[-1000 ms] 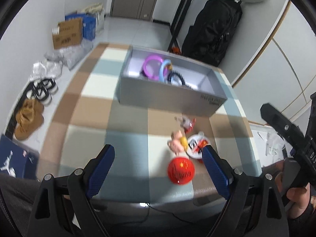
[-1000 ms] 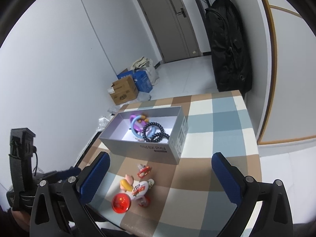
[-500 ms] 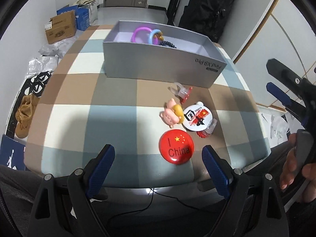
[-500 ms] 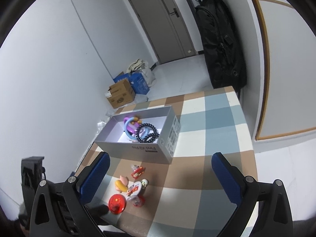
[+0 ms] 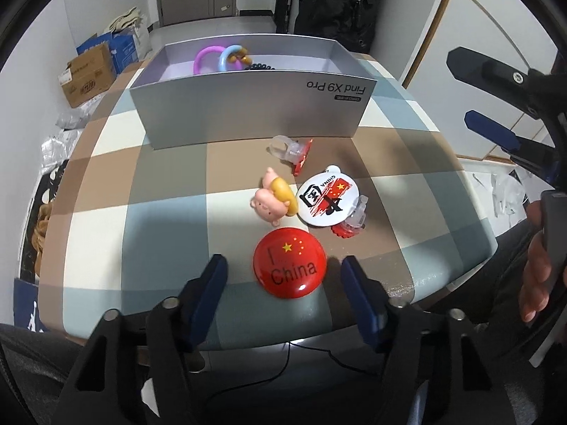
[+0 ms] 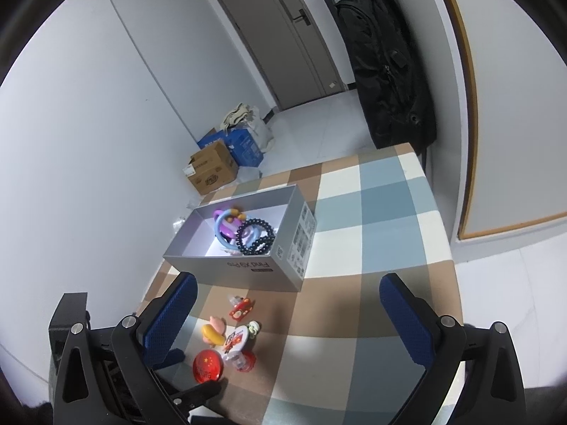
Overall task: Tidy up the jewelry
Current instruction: 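Lower the left tool onto the red 'I China' badge and grasp it, then lift the red badge with the left tool while the right tool grasps a clear pacifier charm, then lower the red badge and pacifier charm into the box and open both tools, then move the right tool to the white printed badge and grasp it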
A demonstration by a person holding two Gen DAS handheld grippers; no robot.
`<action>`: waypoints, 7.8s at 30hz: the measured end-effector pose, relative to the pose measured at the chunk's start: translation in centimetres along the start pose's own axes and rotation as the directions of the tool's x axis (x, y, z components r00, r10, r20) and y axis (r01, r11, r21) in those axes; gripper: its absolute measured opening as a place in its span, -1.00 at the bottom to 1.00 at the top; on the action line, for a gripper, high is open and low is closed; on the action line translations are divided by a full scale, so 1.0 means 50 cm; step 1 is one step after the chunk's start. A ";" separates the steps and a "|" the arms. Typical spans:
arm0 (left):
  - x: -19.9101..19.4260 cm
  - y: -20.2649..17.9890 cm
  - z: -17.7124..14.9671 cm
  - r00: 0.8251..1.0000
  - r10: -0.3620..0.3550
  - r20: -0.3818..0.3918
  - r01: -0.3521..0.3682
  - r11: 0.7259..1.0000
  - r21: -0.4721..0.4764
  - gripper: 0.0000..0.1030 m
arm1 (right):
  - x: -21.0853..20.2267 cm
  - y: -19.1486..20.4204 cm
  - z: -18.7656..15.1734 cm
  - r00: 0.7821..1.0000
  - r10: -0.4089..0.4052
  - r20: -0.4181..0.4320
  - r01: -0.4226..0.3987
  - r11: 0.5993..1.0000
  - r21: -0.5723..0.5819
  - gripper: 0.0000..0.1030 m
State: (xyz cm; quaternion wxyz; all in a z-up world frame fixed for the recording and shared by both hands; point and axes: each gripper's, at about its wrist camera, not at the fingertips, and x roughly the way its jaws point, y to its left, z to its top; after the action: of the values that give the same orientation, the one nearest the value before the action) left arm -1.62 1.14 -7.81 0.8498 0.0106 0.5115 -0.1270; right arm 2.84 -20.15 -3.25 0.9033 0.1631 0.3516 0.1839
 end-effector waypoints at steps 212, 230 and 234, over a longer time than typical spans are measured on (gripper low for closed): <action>-0.011 0.093 0.265 0.953 -0.171 0.250 0.222 0.955 -0.194 0.34 | 0.118 0.014 0.163 0.993 0.106 -0.060 -0.101 0.992 0.081 0.44; -0.064 0.030 0.173 0.945 -0.041 0.325 0.057 0.998 -0.041 0.35 | 0.057 0.029 0.091 0.997 0.062 -0.041 -0.062 0.998 0.014 0.87; -0.078 0.032 0.151 0.939 -0.003 0.343 0.023 0.998 -0.053 0.61 | 0.039 0.033 0.076 0.999 0.049 -0.019 -0.049 0.999 -0.005 0.94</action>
State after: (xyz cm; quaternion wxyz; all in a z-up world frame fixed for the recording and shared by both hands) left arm 3.56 2.36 -1.00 0.9250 -0.0391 0.3591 -0.1180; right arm 6.47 -18.45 -1.02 0.8956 0.1677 0.3555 0.2085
